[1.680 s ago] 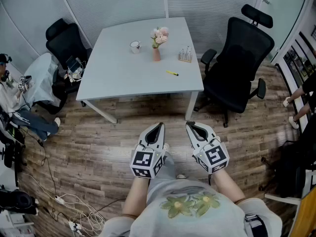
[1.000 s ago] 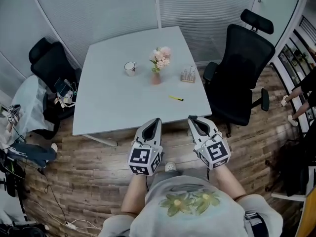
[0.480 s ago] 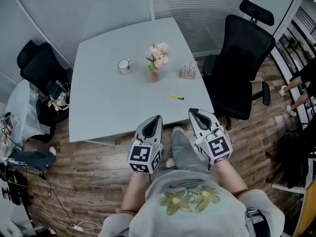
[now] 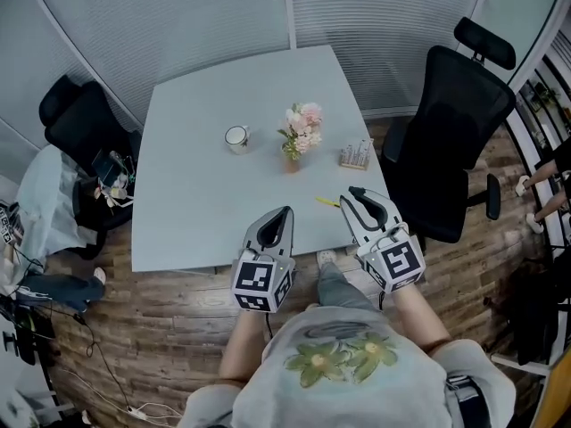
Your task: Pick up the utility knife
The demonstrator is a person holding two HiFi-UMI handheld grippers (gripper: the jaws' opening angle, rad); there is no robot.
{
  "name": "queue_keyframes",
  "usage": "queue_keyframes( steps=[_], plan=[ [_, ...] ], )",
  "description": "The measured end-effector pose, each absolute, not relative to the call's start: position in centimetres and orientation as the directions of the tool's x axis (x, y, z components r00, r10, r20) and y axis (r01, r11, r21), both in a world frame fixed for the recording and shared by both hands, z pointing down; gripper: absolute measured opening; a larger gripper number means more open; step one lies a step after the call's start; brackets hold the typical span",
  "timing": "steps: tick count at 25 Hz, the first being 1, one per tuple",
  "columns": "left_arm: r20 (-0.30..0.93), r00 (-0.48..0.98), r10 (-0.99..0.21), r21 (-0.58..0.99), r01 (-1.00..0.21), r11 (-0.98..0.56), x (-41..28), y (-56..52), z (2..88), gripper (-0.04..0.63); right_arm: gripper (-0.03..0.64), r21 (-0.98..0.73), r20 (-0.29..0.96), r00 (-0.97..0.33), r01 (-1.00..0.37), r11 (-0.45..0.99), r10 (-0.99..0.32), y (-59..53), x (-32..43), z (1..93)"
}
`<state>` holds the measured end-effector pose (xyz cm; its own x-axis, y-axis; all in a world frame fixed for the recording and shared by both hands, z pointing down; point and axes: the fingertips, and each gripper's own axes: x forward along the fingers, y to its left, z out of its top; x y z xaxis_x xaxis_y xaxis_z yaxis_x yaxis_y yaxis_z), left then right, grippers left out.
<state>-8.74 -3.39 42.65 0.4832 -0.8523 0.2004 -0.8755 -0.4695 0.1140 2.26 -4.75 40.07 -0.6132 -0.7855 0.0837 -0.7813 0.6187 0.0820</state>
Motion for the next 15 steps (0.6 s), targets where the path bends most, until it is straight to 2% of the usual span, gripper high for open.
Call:
queue_keyframes(
  steps=[2,6,8,15],
  plan=[
    [0.199,0.475,-0.857,0.111,-0.88,-0.462,-8.9,-5.0,42.4,0.011,0.125,0.084,0.064,-0.613,-0.783,0.617,-0.787,-6.3,2.4,39.4],
    [0.198,0.468,-0.861,0.105,-0.884,-0.456,-8.6,-8.0,42.0,0.011,0.128,0.08,0.037,-0.616,-0.783,0.616,-0.787,-9.3,2.9,38.5],
    [0.203,0.466,-0.861,0.105,-0.885,-0.454,-8.5,-9.0,42.1,0.011,0.168,0.075,0.038,-0.623,-0.778,0.624,-0.781,-10.4,3.0,38.5],
    [0.225,0.456,-0.861,0.115,-0.89,-0.442,-8.3,-11.6,42.8,0.01,0.169,0.065,0.072,-0.648,-0.755,0.652,-0.758,-13.1,2.9,39.7]
  ],
)
